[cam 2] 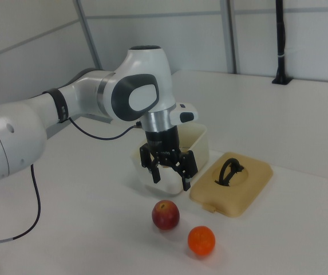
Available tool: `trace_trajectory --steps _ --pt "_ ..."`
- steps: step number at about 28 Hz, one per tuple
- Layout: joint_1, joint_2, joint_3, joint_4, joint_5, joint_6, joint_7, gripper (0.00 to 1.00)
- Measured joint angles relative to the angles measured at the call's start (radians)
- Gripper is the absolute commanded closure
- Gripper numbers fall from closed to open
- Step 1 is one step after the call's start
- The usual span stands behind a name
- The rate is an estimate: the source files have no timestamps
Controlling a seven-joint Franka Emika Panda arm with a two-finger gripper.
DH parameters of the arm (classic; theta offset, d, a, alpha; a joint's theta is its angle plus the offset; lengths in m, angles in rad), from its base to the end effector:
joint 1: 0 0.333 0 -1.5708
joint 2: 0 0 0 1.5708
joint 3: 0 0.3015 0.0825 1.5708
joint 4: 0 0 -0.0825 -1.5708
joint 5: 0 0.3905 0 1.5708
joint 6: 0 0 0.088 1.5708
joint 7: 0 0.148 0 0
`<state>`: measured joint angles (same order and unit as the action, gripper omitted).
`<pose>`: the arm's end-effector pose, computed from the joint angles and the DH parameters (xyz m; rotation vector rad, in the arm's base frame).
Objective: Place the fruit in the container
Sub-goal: 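Lower the open gripper down onto the orange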
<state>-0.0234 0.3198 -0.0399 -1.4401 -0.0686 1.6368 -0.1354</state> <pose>0.6396 -0.0476 0.4438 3.0644 0.1258 -0.2000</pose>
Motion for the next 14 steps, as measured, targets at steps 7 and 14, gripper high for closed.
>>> trace_trajectory --steps 7,14 --pt "-0.019 -0.056 -0.002 -0.041 -0.004 0.031 0.001 0.0" --pt "-0.028 -0.161 -0.002 -0.192 -0.004 0.162 0.001 0.0"
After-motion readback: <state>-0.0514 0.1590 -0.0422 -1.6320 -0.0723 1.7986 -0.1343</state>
